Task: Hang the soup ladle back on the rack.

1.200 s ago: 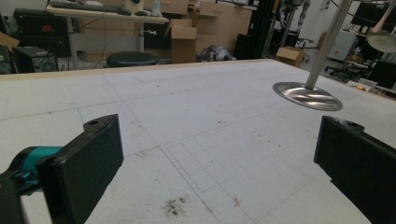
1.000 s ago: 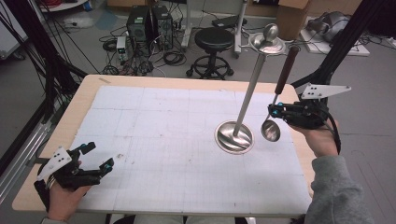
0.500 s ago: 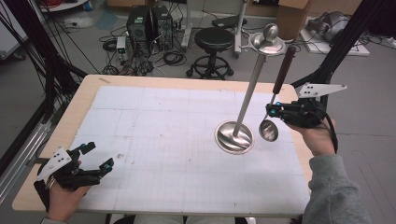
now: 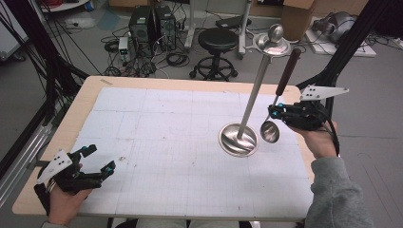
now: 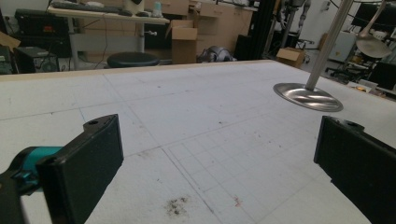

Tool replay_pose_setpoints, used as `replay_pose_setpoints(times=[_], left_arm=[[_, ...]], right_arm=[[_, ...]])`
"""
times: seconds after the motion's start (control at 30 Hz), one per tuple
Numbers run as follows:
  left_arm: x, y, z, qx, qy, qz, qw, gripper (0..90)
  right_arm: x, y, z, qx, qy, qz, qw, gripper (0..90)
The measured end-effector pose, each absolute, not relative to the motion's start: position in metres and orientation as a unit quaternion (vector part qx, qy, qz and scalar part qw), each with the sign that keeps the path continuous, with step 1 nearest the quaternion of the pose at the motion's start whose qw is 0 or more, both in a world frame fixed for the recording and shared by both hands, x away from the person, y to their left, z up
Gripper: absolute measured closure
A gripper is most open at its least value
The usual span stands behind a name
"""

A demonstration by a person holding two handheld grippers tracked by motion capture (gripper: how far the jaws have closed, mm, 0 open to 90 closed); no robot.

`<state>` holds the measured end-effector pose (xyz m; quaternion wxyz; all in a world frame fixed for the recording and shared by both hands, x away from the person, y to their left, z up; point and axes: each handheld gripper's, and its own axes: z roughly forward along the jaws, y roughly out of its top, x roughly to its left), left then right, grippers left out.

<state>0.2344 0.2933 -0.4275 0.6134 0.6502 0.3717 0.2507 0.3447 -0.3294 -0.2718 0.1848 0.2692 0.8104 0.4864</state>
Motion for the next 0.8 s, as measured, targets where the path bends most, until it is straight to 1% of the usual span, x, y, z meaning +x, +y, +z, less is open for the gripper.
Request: replay_pose_setpoints(times=[0.03,0.13,0.27,0.47,0.57,0.63,0.67,0.73,0.77,0.8], left_arm=[[0.234,0.293,-0.427,0.65,0.372,0.25,0.614,1.8],[0.234,0.293,-0.427,0.648,0.372,0.251,0.615,1.8],[0.233,0.294,-0.427,0.648,0.37,0.251,0.617,1.8],[0.232,0.293,-0.426,0.647,0.363,0.251,0.621,1.8],[0.23,0.292,-0.425,0.648,0.353,0.248,0.627,1.8],[0.229,0.292,-0.424,0.648,0.352,0.249,0.628,1.8],[0.229,0.292,-0.425,0.648,0.351,0.248,0.629,1.8],[0.229,0.292,-0.425,0.649,0.352,0.248,0.628,1.8],[0.23,0.292,-0.425,0.649,0.352,0.247,0.627,1.8],[0.23,0.292,-0.426,0.649,0.352,0.246,0.628,1.8]], right_arm=[[0.344,-0.329,-0.272,0.265,0.804,0.496,0.193,78.8],[0.342,-0.331,-0.272,0.26,0.791,0.52,0.191,75.2],[0.341,-0.333,-0.276,0.254,0.787,0.527,0.197,62.9],[0.337,-0.335,-0.286,0.239,0.775,0.55,0.2,39.9],[0.336,-0.338,-0.295,0.243,0.765,0.563,0.199,25.5],[0.335,-0.341,-0.302,0.249,0.754,0.575,0.196,18.2],[0.335,-0.342,-0.305,0.25,0.75,0.58,0.197,15.4],[0.334,-0.345,-0.31,0.256,0.741,0.588,0.199,13.4],[0.333,-0.346,-0.311,0.258,0.739,0.59,0.2,10.2],[0.333,-0.348,-0.313,0.26,0.734,0.595,0.2,9.5]])
